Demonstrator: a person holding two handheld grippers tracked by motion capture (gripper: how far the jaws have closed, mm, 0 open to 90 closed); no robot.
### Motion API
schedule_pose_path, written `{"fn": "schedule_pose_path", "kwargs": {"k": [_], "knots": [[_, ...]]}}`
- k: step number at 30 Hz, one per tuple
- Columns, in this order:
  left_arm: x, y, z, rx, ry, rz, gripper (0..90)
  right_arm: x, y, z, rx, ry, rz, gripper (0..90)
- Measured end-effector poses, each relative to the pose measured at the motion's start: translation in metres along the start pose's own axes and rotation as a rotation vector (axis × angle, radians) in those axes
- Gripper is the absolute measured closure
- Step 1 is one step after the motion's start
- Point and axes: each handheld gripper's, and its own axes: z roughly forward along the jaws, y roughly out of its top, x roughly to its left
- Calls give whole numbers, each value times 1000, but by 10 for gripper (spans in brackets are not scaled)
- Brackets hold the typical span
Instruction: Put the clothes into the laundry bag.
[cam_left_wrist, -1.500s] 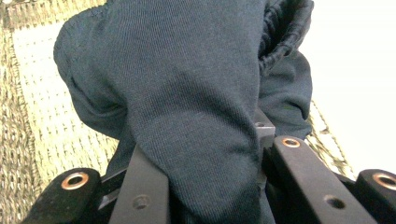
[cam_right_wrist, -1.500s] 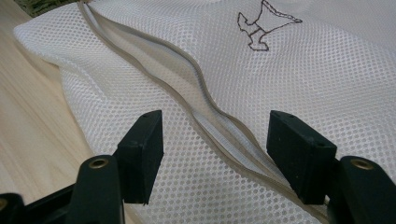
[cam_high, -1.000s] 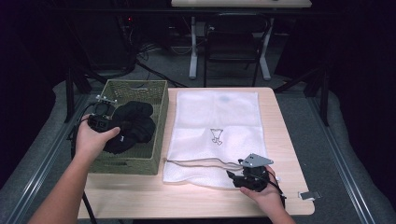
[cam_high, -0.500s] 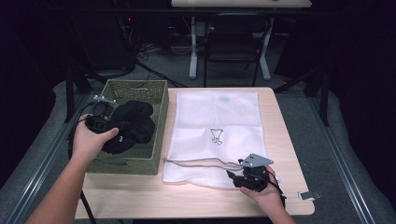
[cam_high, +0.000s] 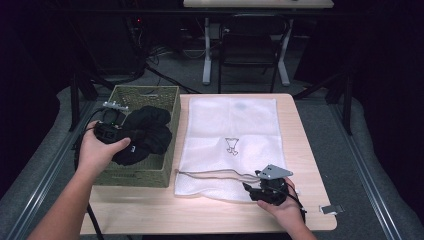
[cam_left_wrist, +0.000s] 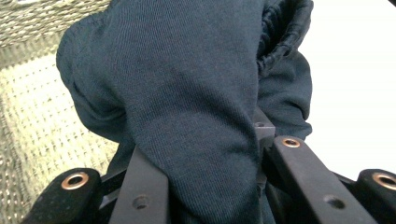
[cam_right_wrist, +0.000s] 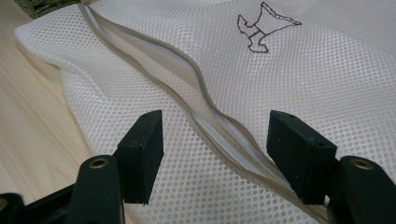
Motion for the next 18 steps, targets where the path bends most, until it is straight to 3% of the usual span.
{"fn": "schedule_pose_path", "kwargs": {"k": [18], "knots": [[-25, 7, 12, -8, -50, 48, 695, -1, 0, 0, -4, -1, -2, 363]]}}
